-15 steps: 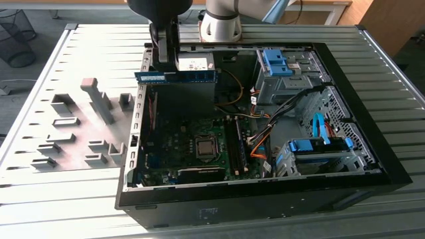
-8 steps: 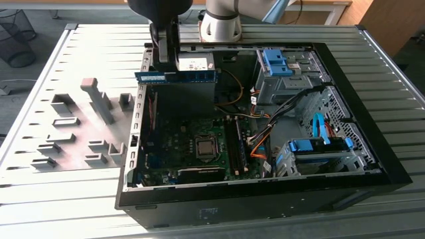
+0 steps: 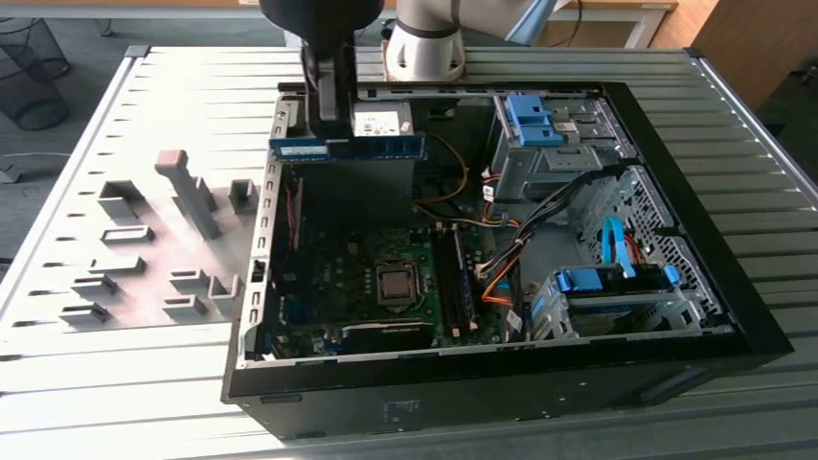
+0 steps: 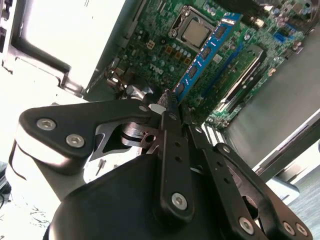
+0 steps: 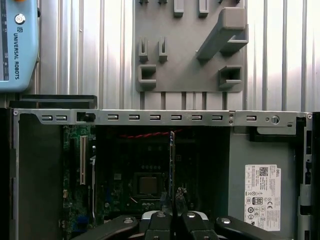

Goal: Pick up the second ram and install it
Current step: 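Pick up the second ram and move it above second insertion slot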

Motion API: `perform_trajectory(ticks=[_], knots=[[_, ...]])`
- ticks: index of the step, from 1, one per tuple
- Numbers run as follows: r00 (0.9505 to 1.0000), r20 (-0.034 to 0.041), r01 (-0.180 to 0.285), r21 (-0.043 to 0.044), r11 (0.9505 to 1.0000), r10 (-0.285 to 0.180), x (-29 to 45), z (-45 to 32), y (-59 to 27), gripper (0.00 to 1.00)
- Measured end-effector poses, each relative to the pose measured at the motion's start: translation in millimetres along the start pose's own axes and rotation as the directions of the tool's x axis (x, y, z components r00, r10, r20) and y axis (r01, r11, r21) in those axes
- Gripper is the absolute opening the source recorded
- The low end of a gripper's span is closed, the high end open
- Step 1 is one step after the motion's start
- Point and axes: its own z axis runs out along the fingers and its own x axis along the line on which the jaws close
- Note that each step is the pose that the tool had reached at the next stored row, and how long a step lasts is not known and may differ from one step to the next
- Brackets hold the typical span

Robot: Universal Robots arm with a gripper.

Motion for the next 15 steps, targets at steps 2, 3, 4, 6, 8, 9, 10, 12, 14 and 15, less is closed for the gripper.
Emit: perform_trajectory(ticks=[2, 3, 4, 6, 8, 9, 10, 12, 14, 15], knots=[[1.0000, -0.0001, 0.000, 0.0000, 1.0000, 0.000, 0.0, 0.8, -6.7, 0.14], [1.0000, 0.0000, 0.000, 0.0000, 1.0000, 0.000, 0.0, 1.3, -11.2, 0.14], [1.0000, -0.0001, 0.000, -0.0001, 1.0000, 0.000, 0.0, 1.9, -15.7, 0.14], [1.0000, 0.0001, 0.000, 0.0000, 1.0000, 0.000, 0.0, 3.2, -24.7, 0.14], [1.0000, 0.0000, 0.000, 0.0000, 1.0000, 0.000, 0.0, 4.5, -34.0, 0.14], [1.0000, 0.0001, 0.000, 0.0000, 1.0000, 0.000, 0.0, 5.2, -38.5, 0.14], [1.0000, 0.0001, 0.000, 0.0000, 1.0000, 0.000, 0.0, 5.8, -43.0, 0.14], [1.0000, 0.0000, 0.000, 0.0000, 1.0000, 0.000, -0.1, 6.8, -51.9, 0.14], [1.0000, 0.0000, 0.000, -0.0001, 1.0000, 0.000, -0.1, 7.8, -61.2, 0.14], [1.0000, 0.0001, 0.000, 0.0000, 1.0000, 0.000, -0.1, 8.3, -65.8, 0.14]])
